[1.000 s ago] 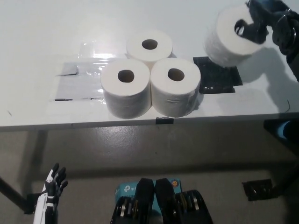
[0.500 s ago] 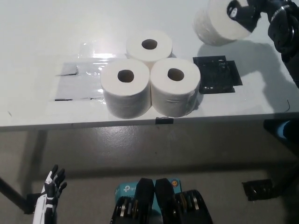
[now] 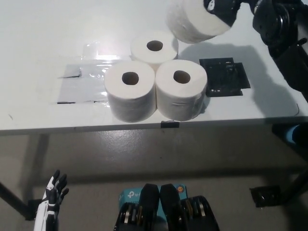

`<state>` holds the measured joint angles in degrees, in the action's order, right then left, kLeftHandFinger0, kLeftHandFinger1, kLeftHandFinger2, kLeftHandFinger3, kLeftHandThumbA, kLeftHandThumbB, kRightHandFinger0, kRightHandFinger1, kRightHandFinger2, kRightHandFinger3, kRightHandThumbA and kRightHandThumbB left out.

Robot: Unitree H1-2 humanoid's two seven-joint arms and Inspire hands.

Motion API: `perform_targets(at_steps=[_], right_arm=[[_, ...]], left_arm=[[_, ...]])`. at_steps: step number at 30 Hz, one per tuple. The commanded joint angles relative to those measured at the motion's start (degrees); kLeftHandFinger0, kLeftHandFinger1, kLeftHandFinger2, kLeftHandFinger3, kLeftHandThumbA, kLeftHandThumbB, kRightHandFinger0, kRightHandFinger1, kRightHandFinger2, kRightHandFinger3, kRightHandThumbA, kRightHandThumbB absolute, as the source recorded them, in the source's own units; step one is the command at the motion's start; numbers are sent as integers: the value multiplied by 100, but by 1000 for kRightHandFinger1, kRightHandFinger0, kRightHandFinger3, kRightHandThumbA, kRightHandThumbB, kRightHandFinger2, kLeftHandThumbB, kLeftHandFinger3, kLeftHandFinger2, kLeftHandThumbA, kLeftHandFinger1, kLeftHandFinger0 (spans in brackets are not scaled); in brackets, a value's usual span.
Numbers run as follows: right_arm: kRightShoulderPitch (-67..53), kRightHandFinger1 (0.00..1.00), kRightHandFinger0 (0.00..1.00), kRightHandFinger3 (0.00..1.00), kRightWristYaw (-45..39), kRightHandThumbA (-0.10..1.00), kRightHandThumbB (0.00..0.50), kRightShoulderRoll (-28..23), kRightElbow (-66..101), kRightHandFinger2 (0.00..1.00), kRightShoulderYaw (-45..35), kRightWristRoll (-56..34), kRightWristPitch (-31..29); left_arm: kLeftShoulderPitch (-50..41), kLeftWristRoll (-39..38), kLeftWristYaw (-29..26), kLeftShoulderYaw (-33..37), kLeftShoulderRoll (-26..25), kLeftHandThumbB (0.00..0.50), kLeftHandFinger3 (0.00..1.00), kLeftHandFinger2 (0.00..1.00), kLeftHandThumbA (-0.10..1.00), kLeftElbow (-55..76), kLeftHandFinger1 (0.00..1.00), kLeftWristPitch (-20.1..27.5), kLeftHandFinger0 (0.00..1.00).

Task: A few rolls of toilet paper are kept infront of the robot and the robot uses its right hand to lift one of the rolls and and places it on top of the other rolls to stack it.

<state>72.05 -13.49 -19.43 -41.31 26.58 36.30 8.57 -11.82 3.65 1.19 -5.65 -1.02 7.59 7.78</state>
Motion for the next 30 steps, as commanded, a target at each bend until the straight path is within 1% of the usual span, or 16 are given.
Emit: perform_targets(at_steps=[1,2,3,6,7,8,9,11,13,15,17,21,22,25,28,30], right_arm=[[495,308,0,640,-321,162,126,24,313,595,-47,-2,92],[478,315,2,637,-369,161,127,40,339,601,-29,11,89],[472,307,0,590,-426,161,126,59,359,582,-6,27,95],[473,296,0,585,-545,172,120,117,357,573,62,56,85],[466,301,0,584,-561,131,134,159,329,585,87,51,44],[462,301,0,584,-576,112,133,181,325,586,96,50,33],[457,302,0,582,-580,111,144,214,326,588,115,68,51],[424,281,0,567,-578,124,135,289,310,569,141,100,106],[401,289,0,578,-609,116,133,341,300,580,158,99,133],[396,308,0,618,-679,116,133,441,259,604,191,94,193],[402,323,0,614,-735,138,130,493,228,625,243,125,234],[420,350,0,594,-786,127,135,574,170,654,310,148,201],[454,359,6,610,-798,135,134,615,82,662,341,170,201],[469,366,11,606,-779,161,142,685,-24,646,356,183,203],[458,357,3,560,-748,156,143,745,-151,612,352,169,162],[469,336,0,492,-720,152,143,785,-261,585,385,199,124]], left_arm=[[-75,11,-102,-1,-28,0,1000,1000,1000,133,1000,139,1000],[-82,25,-110,0,-26,0,1000,1000,1000,114,1000,163,1000],[-80,51,-129,-2,-23,0,1000,1000,1000,82,1000,202,1000],[-90,27,-116,-1,-21,0,1000,1000,1000,78,1000,196,1000],[-80,22,-109,-2,-33,0,1000,1000,1000,62,1000,211,1000],[-77,39,-114,-1,-36,0,1000,1000,1000,65,1000,217,1000],[-75,14,-109,-5,-29,0,1000,1000,1000,74,1000,176,1000],[-61,37,-117,6,-14,0,1000,1000,1000,81,1000,145,1000],[-73,43,-112,9,-21,0,1000,1000,1000,82,1000,146,1000],[-73,58,-117,8,-29,0,1000,1000,1000,71,1000,182,1000],[-71,67,-117,9,-37,0,1000,1000,1000,43,1000,226,1000],[-82,90,-106,22,-40,0,1000,1000,1000,89,1000,190,1000],[-56,91,-111,17,-45,0,1000,1000,1000,60,1000,211,1000],[-59,95,-102,24,-42,0,1000,1000,1000,94,1000,160,1000],[-65,90,-92,34,-44,0,1000,1000,1000,90,1000,187,1000],[-60,88,-111,22,-37,0,1000,1000,1000,58,1000,225,1000]])
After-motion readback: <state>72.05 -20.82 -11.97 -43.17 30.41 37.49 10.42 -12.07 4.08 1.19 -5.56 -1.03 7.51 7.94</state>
